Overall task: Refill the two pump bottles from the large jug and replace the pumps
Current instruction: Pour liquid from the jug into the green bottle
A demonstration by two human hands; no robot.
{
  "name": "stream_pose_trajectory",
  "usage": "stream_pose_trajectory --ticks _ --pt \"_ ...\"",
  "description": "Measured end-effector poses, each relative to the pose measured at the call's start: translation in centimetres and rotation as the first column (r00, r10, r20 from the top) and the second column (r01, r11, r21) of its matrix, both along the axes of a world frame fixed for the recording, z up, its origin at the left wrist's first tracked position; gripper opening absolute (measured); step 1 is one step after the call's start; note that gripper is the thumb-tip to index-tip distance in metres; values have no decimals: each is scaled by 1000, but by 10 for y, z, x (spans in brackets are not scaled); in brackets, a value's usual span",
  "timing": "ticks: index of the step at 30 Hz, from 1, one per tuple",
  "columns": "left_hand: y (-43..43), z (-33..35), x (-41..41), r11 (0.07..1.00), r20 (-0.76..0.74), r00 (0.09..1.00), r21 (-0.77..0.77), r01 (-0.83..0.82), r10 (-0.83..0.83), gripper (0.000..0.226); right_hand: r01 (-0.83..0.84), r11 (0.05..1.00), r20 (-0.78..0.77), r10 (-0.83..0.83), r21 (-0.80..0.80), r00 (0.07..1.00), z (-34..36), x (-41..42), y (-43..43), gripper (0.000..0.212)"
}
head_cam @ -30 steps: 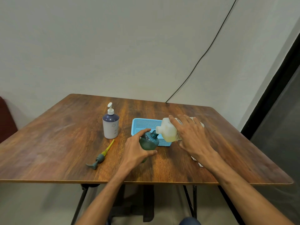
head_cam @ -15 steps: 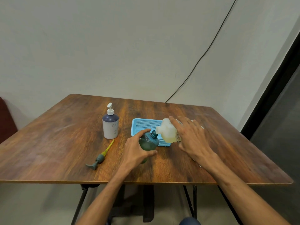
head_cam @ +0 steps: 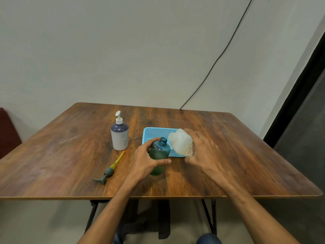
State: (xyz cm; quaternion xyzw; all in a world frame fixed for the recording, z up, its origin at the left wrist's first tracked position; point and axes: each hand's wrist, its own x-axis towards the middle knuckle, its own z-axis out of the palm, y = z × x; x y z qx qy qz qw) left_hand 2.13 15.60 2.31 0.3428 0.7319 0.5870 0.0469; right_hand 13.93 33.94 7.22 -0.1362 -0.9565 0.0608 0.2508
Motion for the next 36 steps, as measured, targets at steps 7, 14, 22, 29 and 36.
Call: stream_pose_trajectory --ticks 7,14,22,29,36 --pt "-2 -7 -4 999 76 997 43 -26 22 83 -101 913 -203 21 -395 979 -24 -4 2 90" --pt "-1 -15 -6 998 62 997 38 -58 56 85 -77 816 -285 -110 -573 952 -54 -7 -4 79" --pt "0 -24 -7 997 80 994 27 -70 68 81 -85 707 -318 -205 -702 926 -76 -9 -9 79" --pt "0 -31 -7 997 84 994 17 -72 71 83 -133 655 -343 -203 -744 917 -87 -4 -7 110" --pt "-8 -36 -4 1000 94 995 3 -12 12 86 -202 607 -359 -148 -769 922 -88 7 -15 109"
